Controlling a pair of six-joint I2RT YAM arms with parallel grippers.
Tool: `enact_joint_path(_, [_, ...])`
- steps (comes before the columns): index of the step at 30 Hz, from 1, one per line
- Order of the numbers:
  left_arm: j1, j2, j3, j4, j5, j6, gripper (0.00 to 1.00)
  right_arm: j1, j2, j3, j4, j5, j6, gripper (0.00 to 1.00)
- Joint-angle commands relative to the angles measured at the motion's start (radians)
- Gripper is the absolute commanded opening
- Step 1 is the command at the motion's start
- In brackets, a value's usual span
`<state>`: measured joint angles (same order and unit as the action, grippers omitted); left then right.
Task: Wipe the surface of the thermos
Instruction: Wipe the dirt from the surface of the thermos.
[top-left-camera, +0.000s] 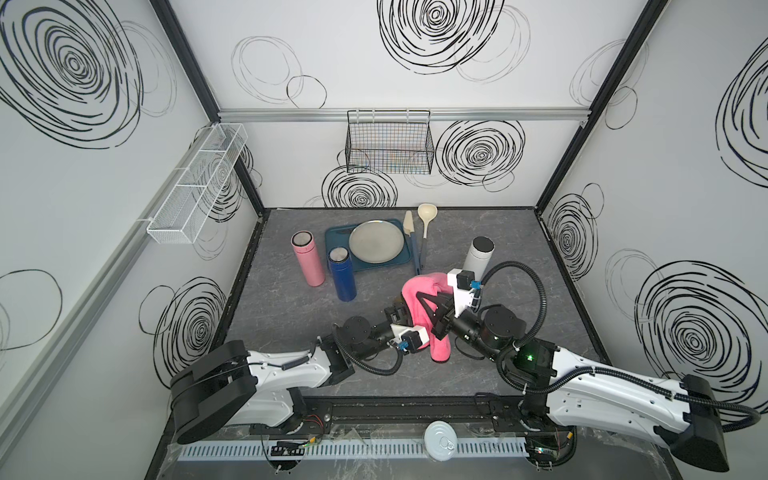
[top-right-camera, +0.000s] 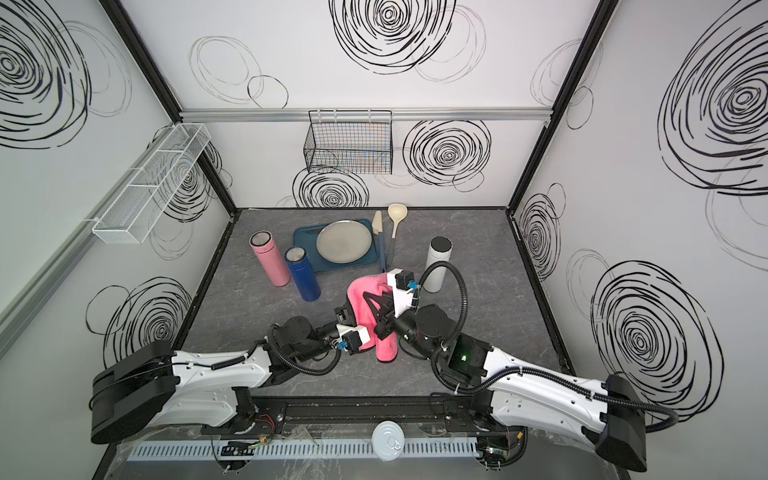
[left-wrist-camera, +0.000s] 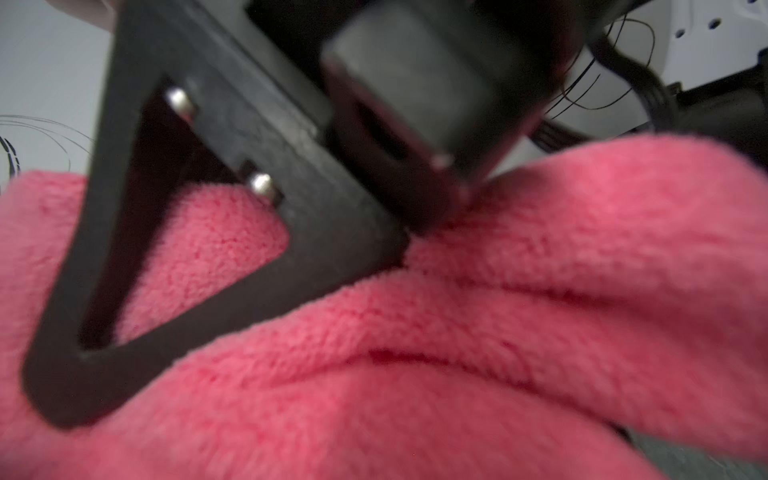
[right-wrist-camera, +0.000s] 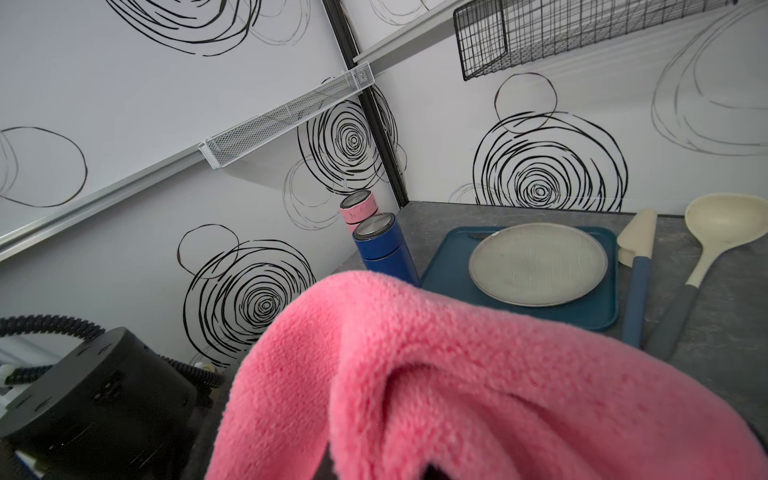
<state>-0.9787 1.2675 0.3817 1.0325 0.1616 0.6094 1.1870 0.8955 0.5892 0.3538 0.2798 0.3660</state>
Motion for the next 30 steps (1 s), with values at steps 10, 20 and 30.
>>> enact_joint_path(10, [0.058, -0.058, 0.047, 0.285, -0.083, -0.175, 0.0, -0.017, -0.056, -0.066, -0.082, -0.023, 0.018, 0.0])
enact_joint_path(20, [-0.04, -0.064, 0.042, 0.236, 0.009, -0.021, 0.0, 0.014, 0.091, 0.008, -0.065, -0.019, 0.016, 0.0])
enact_joint_path(30, [0.009, -0.093, 0.035, 0.281, -0.032, -0.137, 0.0, -0.139, -0.025, -0.094, -0.057, -0.102, 0.089, 0.0])
